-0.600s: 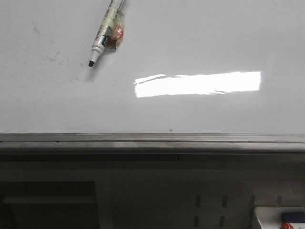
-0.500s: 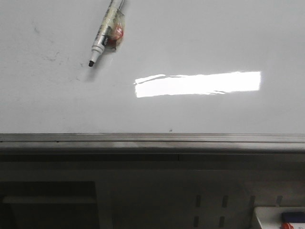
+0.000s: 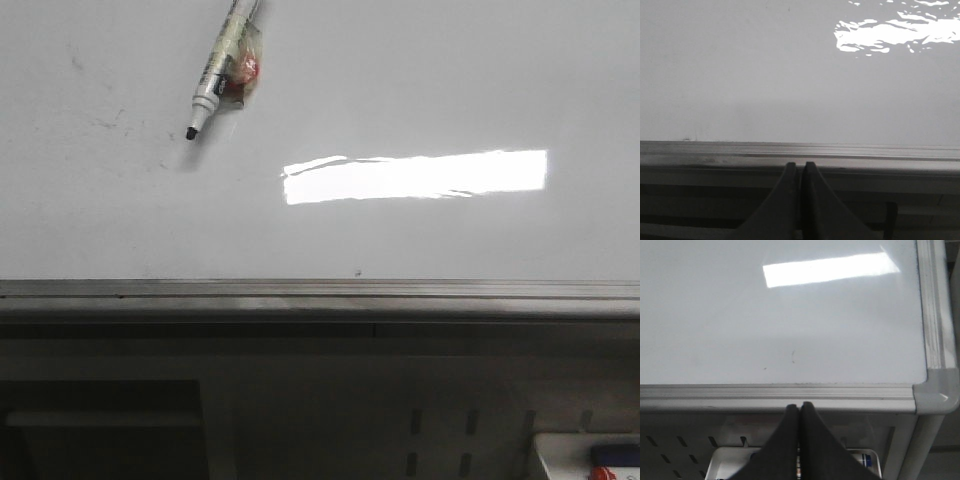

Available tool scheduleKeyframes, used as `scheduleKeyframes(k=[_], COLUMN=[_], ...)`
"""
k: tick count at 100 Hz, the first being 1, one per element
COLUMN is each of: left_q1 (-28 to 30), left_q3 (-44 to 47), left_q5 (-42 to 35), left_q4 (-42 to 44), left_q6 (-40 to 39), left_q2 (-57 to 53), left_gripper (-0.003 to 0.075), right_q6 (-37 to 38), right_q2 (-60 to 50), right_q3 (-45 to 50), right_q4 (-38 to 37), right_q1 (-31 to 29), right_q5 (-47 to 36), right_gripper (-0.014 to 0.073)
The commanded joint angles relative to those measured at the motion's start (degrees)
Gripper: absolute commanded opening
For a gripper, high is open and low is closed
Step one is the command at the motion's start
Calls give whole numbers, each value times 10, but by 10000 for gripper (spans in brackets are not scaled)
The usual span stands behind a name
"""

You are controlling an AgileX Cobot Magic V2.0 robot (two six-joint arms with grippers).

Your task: Write number 4 on whiteboard

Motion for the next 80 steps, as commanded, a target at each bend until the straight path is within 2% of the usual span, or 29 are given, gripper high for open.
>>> scheduleKeyframes(k=[1,16,26,41,52,65,72,80], left_q1=[0,0,0,0,0,0,0,0], left_q3=[20,20,20,20,20,20,20,20], left_q5=[-32,-32,-32,-32,-32,-44,-70,-89], left_q4=[-1,-1,-1,-1,-1,-11,-122,-315], left_q6=[-2,-2,-2,-2,-2,-2,-4,-4], left_q2=[-14,-14,-14,-14,-14,-14,-14,-14], left_gripper=[-20,-20,-20,-20,-20,-20,-20,-20], right_q6=[-6,-6,-6,-6,-6,-6,-6,1], right_q2=[-9,-9,-9,-9,-9,-9,-9,-9], right_q3=[14,14,14,14,14,14,14,14], right_q4=[-2,-5,-80,-111,-173,-179,-179,-169], right_q1=[-5,-5,-5,-5,-5,-5,-5,-5], right_q5=[-12,-12,-9,-14,-57,-157,-209,-258], right_gripper=[-66,-66,-66,-66,-66,-66,-66,-66])
